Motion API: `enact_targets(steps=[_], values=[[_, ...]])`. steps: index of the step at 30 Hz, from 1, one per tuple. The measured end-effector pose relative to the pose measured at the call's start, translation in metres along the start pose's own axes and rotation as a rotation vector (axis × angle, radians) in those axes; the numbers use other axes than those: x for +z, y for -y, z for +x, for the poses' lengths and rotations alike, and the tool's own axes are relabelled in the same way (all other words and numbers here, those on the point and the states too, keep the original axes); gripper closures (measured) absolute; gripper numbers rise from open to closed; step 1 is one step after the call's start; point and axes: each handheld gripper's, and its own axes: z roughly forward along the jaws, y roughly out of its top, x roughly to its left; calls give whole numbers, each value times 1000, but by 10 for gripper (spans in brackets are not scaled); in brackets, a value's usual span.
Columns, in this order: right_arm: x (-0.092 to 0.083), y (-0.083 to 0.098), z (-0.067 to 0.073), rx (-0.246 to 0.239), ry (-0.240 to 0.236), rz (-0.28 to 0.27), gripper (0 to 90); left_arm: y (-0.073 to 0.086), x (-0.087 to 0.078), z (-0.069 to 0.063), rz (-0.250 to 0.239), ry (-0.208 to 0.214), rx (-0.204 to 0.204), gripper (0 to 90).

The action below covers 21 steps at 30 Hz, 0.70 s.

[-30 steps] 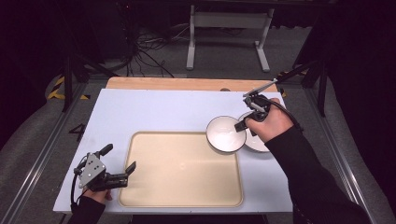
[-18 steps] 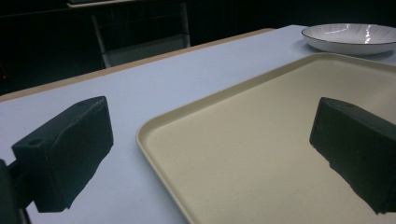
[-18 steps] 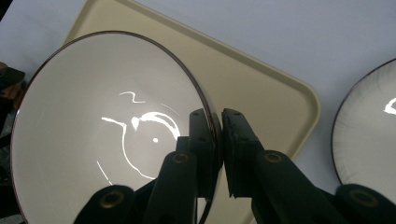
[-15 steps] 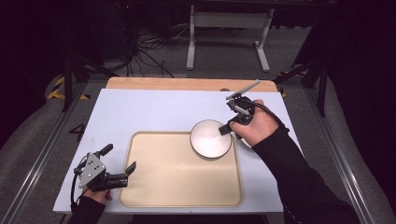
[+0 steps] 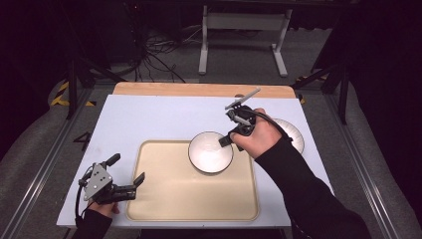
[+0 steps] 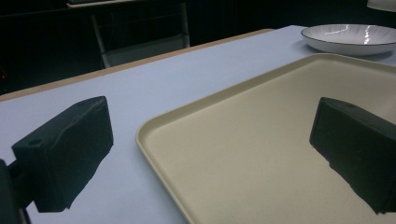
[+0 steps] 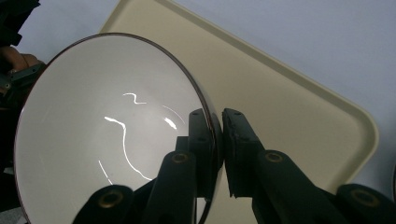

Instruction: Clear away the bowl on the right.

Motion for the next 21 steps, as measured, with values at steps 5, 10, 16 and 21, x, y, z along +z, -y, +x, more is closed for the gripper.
enact_targets(steps=[5, 10, 16, 21], values=[[10, -4, 6, -20, -9, 0, 815, 0, 0, 0, 0, 1, 0, 1], [22, -6, 10, -29, -12, 15, 813, 0, 0, 0, -1, 2, -2, 1], [38, -7, 13, -33, -17, 30, 813, 0, -1, 0, -2, 6, 1, 1], [54, -5, 14, -45, -20, 49, 812, 0, -1, 1, -4, 12, 1, 1]])
